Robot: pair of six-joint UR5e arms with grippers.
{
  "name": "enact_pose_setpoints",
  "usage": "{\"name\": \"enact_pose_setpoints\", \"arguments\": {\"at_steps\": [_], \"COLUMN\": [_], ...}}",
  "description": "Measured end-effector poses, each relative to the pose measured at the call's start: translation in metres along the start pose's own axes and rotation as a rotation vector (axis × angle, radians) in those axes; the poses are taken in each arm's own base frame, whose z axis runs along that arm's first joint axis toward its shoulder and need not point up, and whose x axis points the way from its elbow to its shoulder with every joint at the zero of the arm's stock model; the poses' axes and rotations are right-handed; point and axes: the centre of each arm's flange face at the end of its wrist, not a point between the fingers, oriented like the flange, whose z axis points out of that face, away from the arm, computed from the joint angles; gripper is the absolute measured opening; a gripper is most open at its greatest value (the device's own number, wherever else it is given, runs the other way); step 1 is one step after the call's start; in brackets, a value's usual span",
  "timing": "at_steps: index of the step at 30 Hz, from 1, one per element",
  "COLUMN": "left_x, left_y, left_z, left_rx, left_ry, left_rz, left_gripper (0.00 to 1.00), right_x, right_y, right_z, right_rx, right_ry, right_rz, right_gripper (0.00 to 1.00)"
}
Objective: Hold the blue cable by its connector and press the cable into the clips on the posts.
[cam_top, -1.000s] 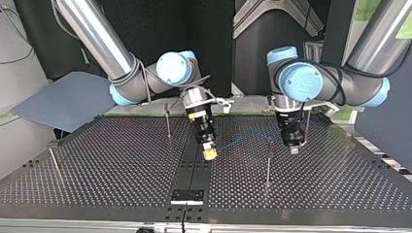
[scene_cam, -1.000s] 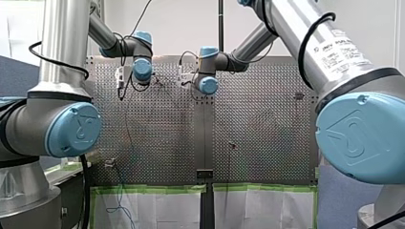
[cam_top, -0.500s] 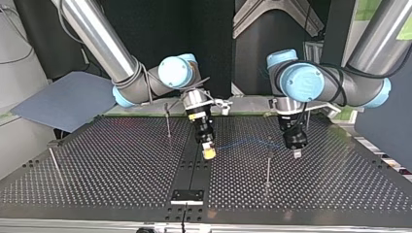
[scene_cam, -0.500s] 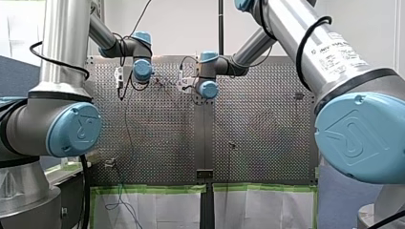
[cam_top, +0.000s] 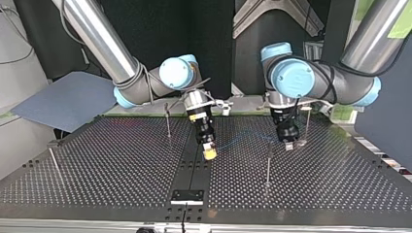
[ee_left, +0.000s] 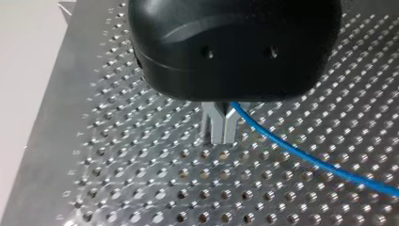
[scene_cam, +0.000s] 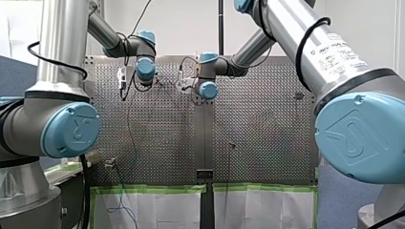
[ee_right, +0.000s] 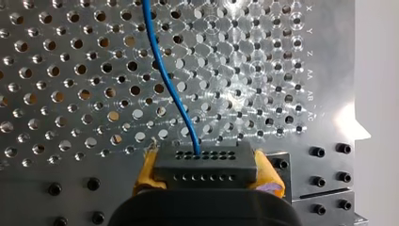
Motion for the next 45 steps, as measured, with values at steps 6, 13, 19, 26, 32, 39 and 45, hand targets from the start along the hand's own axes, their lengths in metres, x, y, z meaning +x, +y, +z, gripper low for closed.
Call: {"name": "enact_pose_setpoints", "arguments": {"at_steps": [6, 13, 19, 26, 32, 39, 45], "left_x": [-0.004, -0.004, 0.002, 0.003, -0.001, 0.0, 0.004], "left_y": [-0.008, -0.016, -0.02, -0.019, -0.016, -0.008, -0.005], "left_z": [-0.013, -0.023, -0.029, -0.025, -0.017, -0.01, -0.011], "left_rx": [0.014, 0.024, 0.034, 0.031, 0.019, -0.001, -0.006], "left_ry": [0.011, 0.015, 0.026, 0.003, -0.037, -0.036, -0.01], "left_rz": [0.003, -0.024, -0.048, -0.079, -0.1, -0.107, -0.093], "left_gripper": [0.0, 0.0, 0.0, 0.0, 0.0, 0.0, 0.0], "right_x": [-0.001, -0.001, -0.002, -0.002, -0.003, -0.003, -0.003], "right_y": [-0.003, -0.005, -0.004, -0.003, -0.002, -0.001, -0.001], "right_z": [-0.001, -0.002, -0.003, -0.003, -0.002, -0.002, -0.002], "right_rx": [0.003, 0.004, -0.001, -0.003, -0.005, -0.006, -0.008], "right_ry": [-0.003, -0.011, -0.014, -0.016, -0.017, -0.018, -0.019], "right_rz": [0.001, 0.002, 0.002, 0.002, 0.001, 0.001, 0.001], "right_gripper": [0.0, 0.0, 0.0, 0.0, 0.0, 0.0, 0.0]}}
